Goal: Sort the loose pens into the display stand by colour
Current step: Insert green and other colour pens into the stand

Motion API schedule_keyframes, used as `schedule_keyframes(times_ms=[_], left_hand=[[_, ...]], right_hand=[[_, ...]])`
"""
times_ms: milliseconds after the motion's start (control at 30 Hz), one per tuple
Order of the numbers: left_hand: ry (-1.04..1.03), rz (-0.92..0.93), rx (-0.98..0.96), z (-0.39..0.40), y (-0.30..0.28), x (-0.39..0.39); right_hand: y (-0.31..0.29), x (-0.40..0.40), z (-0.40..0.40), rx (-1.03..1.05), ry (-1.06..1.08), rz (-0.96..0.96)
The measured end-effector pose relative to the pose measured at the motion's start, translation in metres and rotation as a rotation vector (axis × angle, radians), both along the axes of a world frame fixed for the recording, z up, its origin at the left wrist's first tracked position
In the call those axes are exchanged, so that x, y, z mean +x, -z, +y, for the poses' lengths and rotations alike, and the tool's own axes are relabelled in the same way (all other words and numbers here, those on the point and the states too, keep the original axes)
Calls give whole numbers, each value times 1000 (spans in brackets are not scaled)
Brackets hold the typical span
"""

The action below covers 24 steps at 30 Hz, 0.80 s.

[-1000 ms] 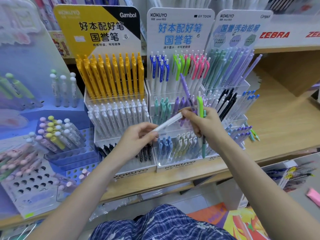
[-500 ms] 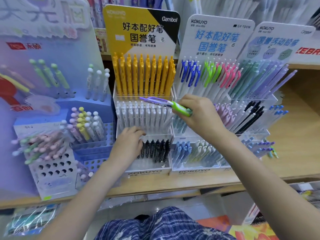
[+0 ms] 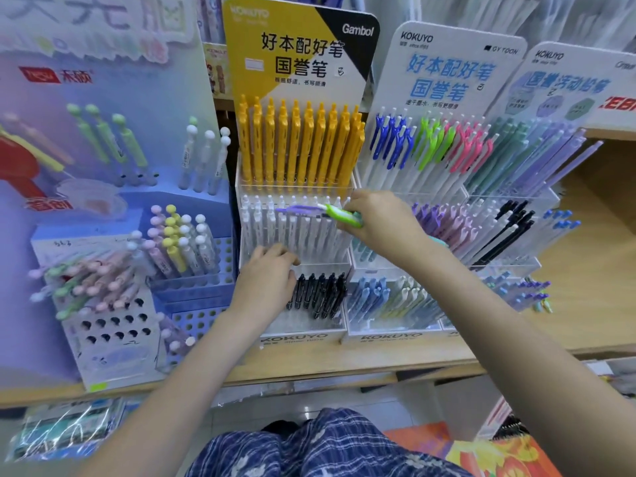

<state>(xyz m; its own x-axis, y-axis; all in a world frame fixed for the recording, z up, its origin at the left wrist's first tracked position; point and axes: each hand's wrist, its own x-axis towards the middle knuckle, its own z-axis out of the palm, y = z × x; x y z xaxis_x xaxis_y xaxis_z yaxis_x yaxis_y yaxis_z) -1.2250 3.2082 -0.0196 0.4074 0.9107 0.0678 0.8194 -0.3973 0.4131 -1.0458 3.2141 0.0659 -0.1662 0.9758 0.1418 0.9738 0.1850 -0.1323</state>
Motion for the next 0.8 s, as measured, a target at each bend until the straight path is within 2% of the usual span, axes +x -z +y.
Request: schedule_keyframes(times_ms=[167, 233, 300, 433, 467, 567, 667, 700, 800], left_hand=[[12, 28, -13, 2, -1, 0], [37, 3, -47, 4, -5, -3], [23, -195, -136, 6, -19, -6], [29, -1023, -503, 2, -69, 1], [49, -1128, -531, 1, -78, 6], [64, -1208, -528, 3, -93, 20], [-57, -1386, -547, 18, -98, 19], [-81, -1367, -504, 22, -101, 16], [36, -987, -329, 19, -107, 20]], right_hand=[[-2, -6, 1, -19, 57, -57], [-3, -3, -7, -7, 66, 110], [-6, 2, -20, -28, 96, 377], [-10, 4, -42, -215, 81, 582], [-11, 3, -45, -257, 80, 642], [-14, 8, -51, -339, 101, 827], [-19, 25, -62, -338, 167, 903], [-20, 32, -66, -288, 212, 930], [-29, 48, -72, -98, 326, 1056]])
